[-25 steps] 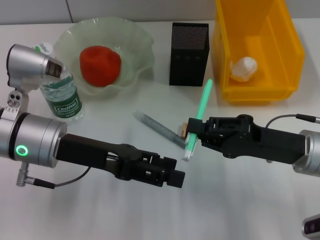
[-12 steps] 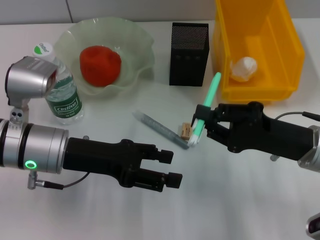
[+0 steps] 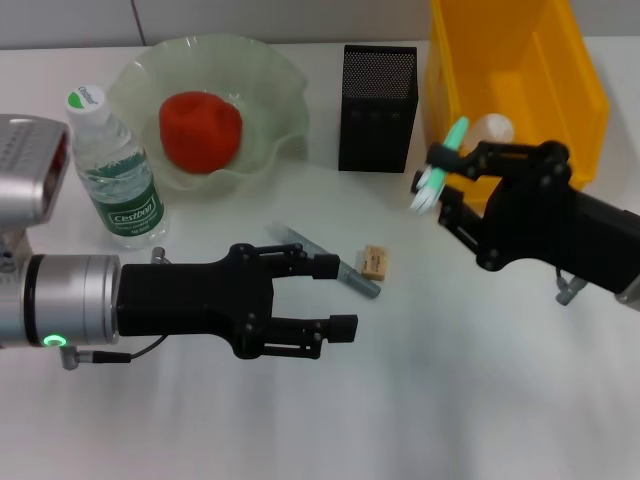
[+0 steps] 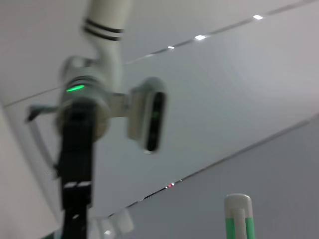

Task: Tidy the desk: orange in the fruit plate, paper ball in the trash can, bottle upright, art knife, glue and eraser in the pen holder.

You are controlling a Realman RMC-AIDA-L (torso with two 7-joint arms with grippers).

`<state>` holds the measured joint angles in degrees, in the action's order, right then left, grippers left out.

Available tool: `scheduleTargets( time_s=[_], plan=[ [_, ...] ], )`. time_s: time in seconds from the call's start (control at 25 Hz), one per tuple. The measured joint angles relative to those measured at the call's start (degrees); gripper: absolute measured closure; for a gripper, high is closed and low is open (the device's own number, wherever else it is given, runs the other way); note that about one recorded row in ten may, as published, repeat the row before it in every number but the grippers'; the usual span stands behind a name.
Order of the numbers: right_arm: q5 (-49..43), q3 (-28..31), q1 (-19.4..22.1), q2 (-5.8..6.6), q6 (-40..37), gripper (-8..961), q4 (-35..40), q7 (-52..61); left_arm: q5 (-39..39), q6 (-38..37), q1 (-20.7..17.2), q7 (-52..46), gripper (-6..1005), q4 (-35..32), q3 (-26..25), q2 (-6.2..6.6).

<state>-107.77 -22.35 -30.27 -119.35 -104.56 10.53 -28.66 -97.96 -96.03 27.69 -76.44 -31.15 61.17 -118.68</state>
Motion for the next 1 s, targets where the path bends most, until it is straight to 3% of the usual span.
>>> scheduleTargets(
  time_s=[0.08,0.2,0.32,0.36,0.52,1.0],
  plan=[
    [1.6,0.0,0.4,0.02,-0.8,763,0.0,5.0,0.0,0.0,0.0,0.0,199,0.0,0.0,0.00],
    [5.0,0.0,1.0,0.04,-1.9,762,-0.1,15.2,3.7,0.0,-1.9,8.9,199,2.0,0.3,-0.13],
    [6.6,0.0,1.3,0.00,-2.1,762,-0.8,21.9,3.7,0.0,-1.9,8.9,199,2.0,0.3,-0.13],
    [6.6,0.0,1.3,0.00,-2.1,762,-0.8,21.9,5.7,0.2,-3.2,16.4,199,4.7,0.0,-0.14],
    [7.1,0.6,0.8,-0.05,-0.4,762,-3.4,30.9,9.0,1.2,-5.2,23.7,199,6.8,-0.2,-0.11],
    [12.8,1.6,-0.2,-0.22,4.0,762,-7.6,45.0,15.3,4.7,-9.9,32.6,200,10.5,-1.9,0.11]
  ],
)
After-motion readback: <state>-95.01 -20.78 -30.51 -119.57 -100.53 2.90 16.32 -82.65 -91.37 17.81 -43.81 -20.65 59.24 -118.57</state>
